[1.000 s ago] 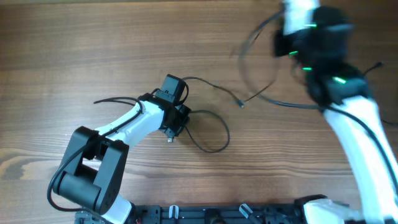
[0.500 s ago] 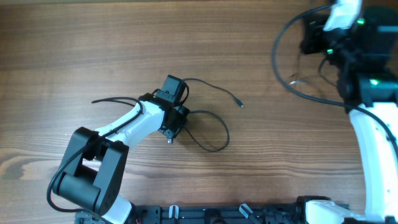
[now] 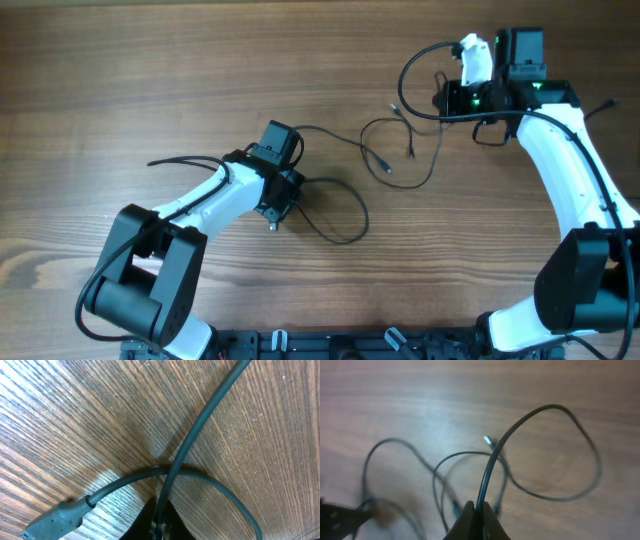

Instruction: Untangle cables

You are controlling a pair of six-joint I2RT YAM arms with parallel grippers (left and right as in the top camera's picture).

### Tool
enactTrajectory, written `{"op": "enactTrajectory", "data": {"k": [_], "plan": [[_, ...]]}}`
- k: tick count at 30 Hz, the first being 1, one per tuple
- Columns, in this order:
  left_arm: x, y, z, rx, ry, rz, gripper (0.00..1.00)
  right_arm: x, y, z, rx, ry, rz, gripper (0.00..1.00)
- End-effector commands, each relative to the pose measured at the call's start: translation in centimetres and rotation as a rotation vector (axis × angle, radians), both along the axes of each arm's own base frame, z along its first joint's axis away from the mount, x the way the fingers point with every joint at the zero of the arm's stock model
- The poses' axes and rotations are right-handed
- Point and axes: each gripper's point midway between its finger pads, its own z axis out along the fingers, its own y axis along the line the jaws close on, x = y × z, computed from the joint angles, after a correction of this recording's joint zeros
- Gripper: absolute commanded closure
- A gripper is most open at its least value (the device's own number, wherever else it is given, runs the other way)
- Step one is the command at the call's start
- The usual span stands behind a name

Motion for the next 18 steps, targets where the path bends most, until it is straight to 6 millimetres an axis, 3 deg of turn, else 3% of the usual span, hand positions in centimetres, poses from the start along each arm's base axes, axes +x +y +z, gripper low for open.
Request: {"op": "enactTrajectory", "data": {"k": [1, 5, 6, 8, 9, 10, 11, 14, 18], "plan": [[-1.0, 1.6, -1.4, 0.081, 0.032, 0.009, 0.91, -1.3, 3.3, -0.4, 0.091, -0.011, 0.189, 0.95], [-1.0, 1.6, -1.4, 0.081, 0.032, 0.009, 0.91, -2.4, 5.3, -2.8, 0.031, -0.011, 0.317, 0.87], [-1.0, 1.6, -1.4, 0.081, 0.032, 0.009, 0.91, -2.7, 5.9, -3.8, 0.023, -0.001, 0.347, 0.80], [-1.0, 1.6, -1.4, 0.081, 0.032, 0.009, 0.91, -3.0, 6.4, -5.6, 0.000, 0.022, 0.358, 0.57], [-1.0, 1.6, -1.4, 0.081, 0.032, 0.009, 0.91, -3.1, 6.1, -6.9, -0.035, 0.045, 0.352, 0.25], [-1.0, 1.6, -1.4, 0.081, 0.033, 0.009, 0.91, -3.0, 5.8, -7.8, -0.067, 0.069, 0.335, 0.05], [-1.0, 1.6, -1.4, 0.081, 0.033, 0.009, 0.91, -3.0, 5.3, -8.7, -0.102, 0.088, 0.319, 0.00], [-1.0, 1.6, -1.4, 0.081, 0.033, 0.009, 0.91, -2.6, 4.3, -11.0, -0.154, 0.148, 0.236, 0.00], [-1.0, 1.6, -1.4, 0.081, 0.032, 0.009, 0.90, -1.9, 4.9, -11.9, -0.183, 0.087, 0.332, 0.00]]}}
